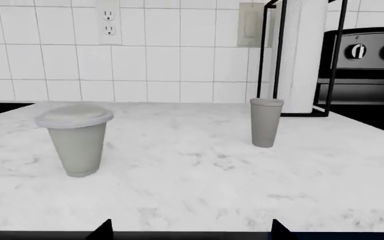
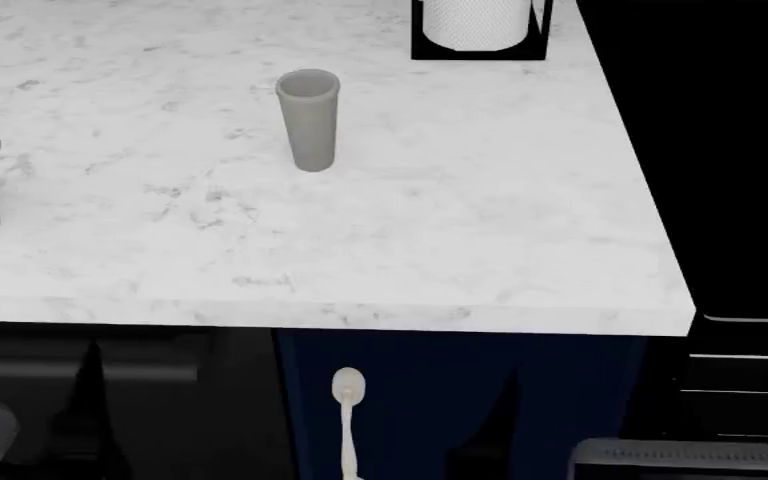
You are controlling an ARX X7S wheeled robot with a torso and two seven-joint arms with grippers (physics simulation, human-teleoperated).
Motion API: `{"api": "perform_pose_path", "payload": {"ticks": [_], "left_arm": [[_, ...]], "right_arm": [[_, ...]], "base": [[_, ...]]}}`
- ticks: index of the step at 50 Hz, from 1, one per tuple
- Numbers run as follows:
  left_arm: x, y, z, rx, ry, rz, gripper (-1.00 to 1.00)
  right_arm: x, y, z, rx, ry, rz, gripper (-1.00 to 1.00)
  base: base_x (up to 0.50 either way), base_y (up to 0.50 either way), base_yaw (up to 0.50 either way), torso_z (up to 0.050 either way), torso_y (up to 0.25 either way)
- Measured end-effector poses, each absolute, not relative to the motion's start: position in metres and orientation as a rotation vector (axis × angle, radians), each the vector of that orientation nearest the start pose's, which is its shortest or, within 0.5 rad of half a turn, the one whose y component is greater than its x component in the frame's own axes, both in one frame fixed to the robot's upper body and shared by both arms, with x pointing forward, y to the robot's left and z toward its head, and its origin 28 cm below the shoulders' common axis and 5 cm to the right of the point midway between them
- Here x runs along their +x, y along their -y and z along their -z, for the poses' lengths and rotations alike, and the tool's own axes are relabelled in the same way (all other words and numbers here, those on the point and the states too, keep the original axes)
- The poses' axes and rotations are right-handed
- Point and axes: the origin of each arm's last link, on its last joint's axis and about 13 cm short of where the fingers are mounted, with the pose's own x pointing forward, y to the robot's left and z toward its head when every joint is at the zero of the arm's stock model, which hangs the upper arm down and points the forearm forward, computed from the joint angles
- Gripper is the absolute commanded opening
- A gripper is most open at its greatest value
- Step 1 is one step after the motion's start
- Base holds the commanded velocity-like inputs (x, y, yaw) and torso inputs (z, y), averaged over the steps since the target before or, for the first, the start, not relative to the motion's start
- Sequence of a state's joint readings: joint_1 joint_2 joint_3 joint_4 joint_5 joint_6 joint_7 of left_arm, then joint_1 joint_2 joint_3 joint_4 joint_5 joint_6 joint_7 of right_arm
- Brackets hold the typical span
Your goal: Stack the cups from largest to smallest.
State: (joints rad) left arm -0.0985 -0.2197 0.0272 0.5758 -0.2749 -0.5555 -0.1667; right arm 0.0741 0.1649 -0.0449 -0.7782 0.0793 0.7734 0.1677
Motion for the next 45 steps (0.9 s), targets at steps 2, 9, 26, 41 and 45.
{"api": "perform_pose_path", "payload": {"ticks": [2,9,26,41,45], "left_arm": [[0.212,-0.227,-0.123,-0.019,0.094,0.012,1.00],[0.213,-0.232,-0.137,-0.021,0.093,0.007,1.00],[0.216,-0.240,-0.151,-0.022,0.086,-0.007,1.00],[0.217,-0.243,-0.154,-0.015,0.083,-0.011,1.00],[0.217,-0.243,-0.154,-0.015,0.082,-0.010,1.00]], "right_arm": [[0.189,0.112,-0.137,-0.114,0.083,0.077,1.00],[0.183,0.113,-0.149,-0.115,0.100,0.081,1.00],[0.176,0.117,-0.159,-0.108,0.110,0.101,1.00],[0.172,0.120,-0.160,-0.108,0.117,0.107,1.00],[0.172,0.121,-0.161,-0.109,0.120,0.111,1.00]], "base": [[0.07,0.50,0.00,0.000,0.000],[0.00,0.47,0.00,0.000,0.000],[0.03,0.50,0.00,0.000,0.000],[0.48,0.17,0.00,0.000,0.000],[0.50,0.10,0.00,0.000,0.000]]}}
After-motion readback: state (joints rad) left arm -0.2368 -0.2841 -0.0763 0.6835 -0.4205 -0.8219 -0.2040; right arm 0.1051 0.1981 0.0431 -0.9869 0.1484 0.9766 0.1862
